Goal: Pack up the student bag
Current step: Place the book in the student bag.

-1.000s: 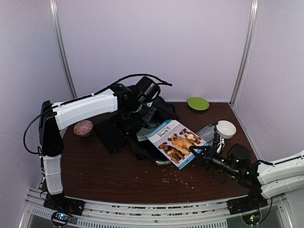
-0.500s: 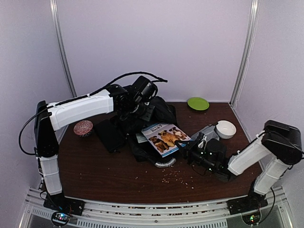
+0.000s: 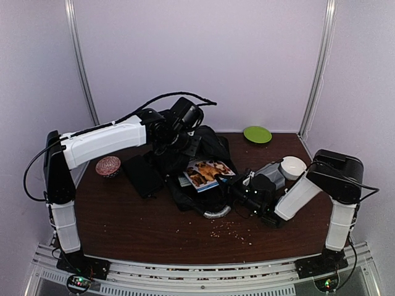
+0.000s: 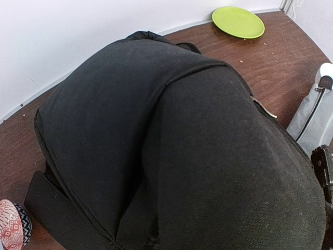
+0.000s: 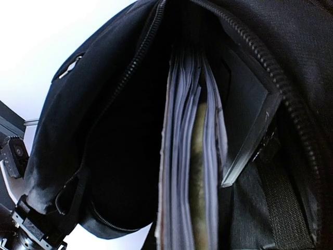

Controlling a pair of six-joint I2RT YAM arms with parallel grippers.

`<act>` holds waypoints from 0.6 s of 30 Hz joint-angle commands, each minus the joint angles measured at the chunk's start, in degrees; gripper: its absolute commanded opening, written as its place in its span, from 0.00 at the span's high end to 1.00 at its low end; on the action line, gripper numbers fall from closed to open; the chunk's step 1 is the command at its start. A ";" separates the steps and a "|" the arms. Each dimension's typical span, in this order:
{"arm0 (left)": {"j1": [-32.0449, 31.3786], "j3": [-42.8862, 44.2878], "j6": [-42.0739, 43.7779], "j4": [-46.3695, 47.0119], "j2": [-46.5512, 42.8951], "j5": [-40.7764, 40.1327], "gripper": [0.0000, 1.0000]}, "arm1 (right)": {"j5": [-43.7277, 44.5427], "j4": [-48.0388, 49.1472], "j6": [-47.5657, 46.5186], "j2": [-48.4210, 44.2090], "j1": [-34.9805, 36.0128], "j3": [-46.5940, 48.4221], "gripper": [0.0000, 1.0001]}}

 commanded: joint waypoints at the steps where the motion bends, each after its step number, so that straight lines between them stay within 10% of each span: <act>1: 0.04 2.12 0.91 6.46 -5.10 4.23 1.00 | -0.71 -0.96 -0.42 3.09 -1.13 3.57 1.00; 18: 0.59 -0.45 -2.83 10.60 -5.73 17.54 1.00 | 5.81 -10.59 1.91 12.20 -2.37 16.95 1.00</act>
